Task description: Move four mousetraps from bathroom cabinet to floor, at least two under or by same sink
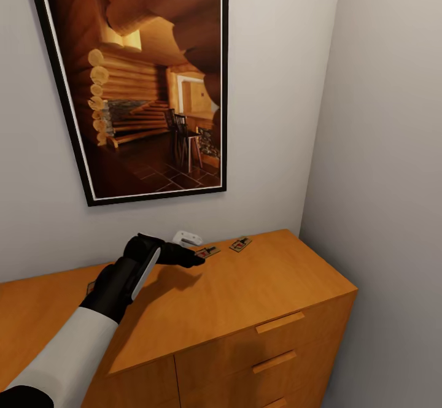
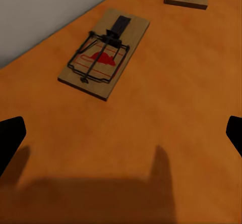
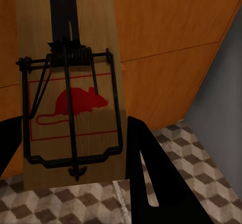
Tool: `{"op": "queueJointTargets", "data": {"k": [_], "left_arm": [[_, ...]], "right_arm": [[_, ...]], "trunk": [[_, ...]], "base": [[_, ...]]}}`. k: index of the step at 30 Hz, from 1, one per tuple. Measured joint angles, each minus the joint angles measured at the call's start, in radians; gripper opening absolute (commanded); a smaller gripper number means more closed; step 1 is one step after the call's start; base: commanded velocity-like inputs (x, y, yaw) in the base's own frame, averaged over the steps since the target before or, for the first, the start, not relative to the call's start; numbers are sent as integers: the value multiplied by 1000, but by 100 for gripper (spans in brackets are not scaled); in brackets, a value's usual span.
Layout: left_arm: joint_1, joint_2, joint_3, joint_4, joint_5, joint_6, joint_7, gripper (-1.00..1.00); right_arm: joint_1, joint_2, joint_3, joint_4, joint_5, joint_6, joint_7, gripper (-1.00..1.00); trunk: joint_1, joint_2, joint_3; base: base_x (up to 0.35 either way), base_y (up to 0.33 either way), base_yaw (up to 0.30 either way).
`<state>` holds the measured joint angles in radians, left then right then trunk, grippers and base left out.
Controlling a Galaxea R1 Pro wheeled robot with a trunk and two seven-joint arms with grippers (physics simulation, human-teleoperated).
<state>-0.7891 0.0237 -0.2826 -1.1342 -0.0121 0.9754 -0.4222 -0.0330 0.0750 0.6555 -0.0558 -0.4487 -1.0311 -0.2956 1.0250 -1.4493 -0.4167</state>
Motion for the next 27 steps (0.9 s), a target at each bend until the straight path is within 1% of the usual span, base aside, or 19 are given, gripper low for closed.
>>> {"op": "queueJointTargets", "data": {"k": [6,10,27], "left_arm": [[0,0,-18,1,0,0,0,100],[0,0,-23,2,0,0,0,100],[0,0,-28,10,1,0,0,100]], "right_arm": [[0,0,0,0,0,0,0,-100],[0,0,0,0,0,0,0,-100],[0,1,0,0,1,-1,3,-100]], "trunk": [[0,0,0],[0,0,0],[0,0,0]], "base": [[0,0,0],[0,0,0],[0,0,0]]}}
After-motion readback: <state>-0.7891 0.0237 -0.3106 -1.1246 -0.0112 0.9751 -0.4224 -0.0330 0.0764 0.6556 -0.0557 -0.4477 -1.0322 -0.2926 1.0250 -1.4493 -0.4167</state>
